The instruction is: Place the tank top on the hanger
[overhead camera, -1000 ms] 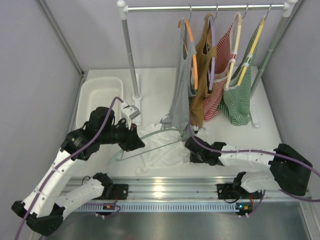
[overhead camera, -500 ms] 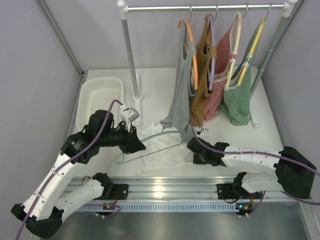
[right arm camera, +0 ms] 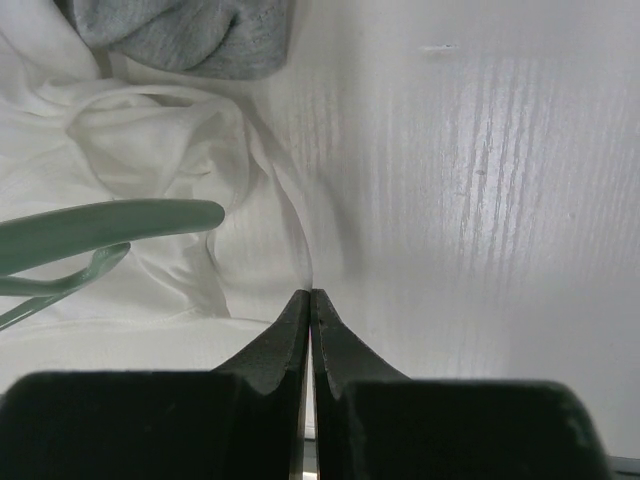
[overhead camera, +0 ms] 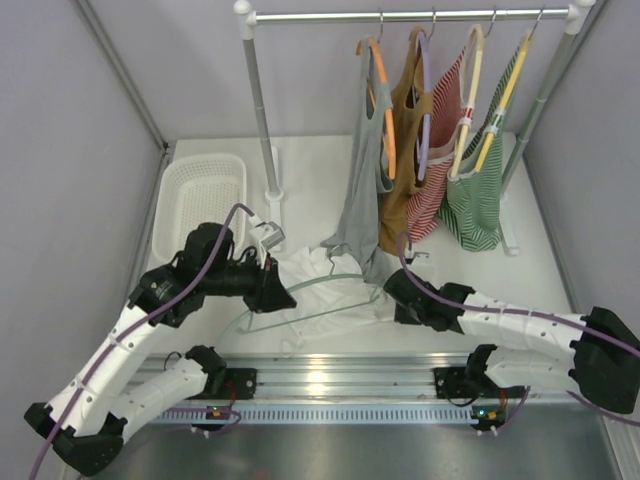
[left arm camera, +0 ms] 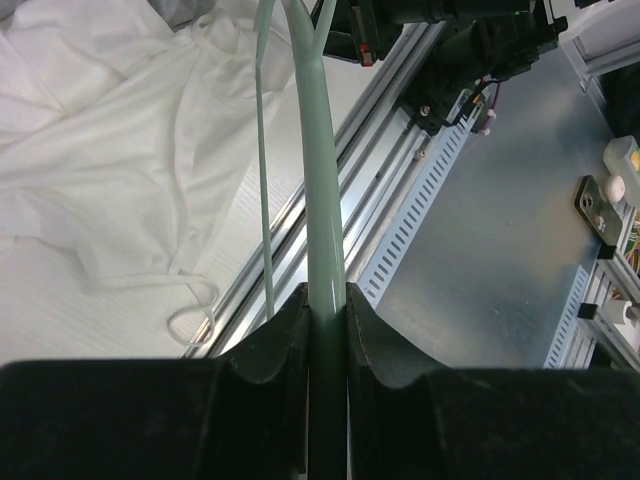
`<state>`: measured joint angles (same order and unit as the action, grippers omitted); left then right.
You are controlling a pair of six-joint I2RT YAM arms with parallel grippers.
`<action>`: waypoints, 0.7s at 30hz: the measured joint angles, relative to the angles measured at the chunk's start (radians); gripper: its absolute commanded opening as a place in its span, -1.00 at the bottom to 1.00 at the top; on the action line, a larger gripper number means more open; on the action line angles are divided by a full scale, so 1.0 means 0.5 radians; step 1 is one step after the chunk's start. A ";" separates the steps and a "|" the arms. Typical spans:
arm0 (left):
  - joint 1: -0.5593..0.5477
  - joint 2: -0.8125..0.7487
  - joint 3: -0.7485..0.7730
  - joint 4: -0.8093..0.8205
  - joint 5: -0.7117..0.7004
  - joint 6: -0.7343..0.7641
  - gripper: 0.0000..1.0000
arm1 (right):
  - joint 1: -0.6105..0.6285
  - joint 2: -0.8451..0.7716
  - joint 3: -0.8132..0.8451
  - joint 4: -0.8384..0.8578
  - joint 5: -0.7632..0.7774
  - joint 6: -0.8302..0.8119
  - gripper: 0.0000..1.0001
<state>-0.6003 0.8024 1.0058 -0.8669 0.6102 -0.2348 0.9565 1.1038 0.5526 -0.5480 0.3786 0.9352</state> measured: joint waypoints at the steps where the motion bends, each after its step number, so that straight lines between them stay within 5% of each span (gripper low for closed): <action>1: -0.005 0.006 -0.001 0.004 0.002 0.000 -1.00 | -0.004 -0.003 0.000 -0.001 0.003 -0.002 -1.00; 21: -0.032 0.170 -0.192 0.320 0.058 -0.002 -1.00 | -0.008 -0.140 0.137 -0.076 0.026 -0.113 -1.00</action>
<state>-0.6163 0.8875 0.9096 -0.7071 0.6392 -0.2356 0.9524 1.0336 0.6212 -0.5861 0.3916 0.8787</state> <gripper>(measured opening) 0.205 0.004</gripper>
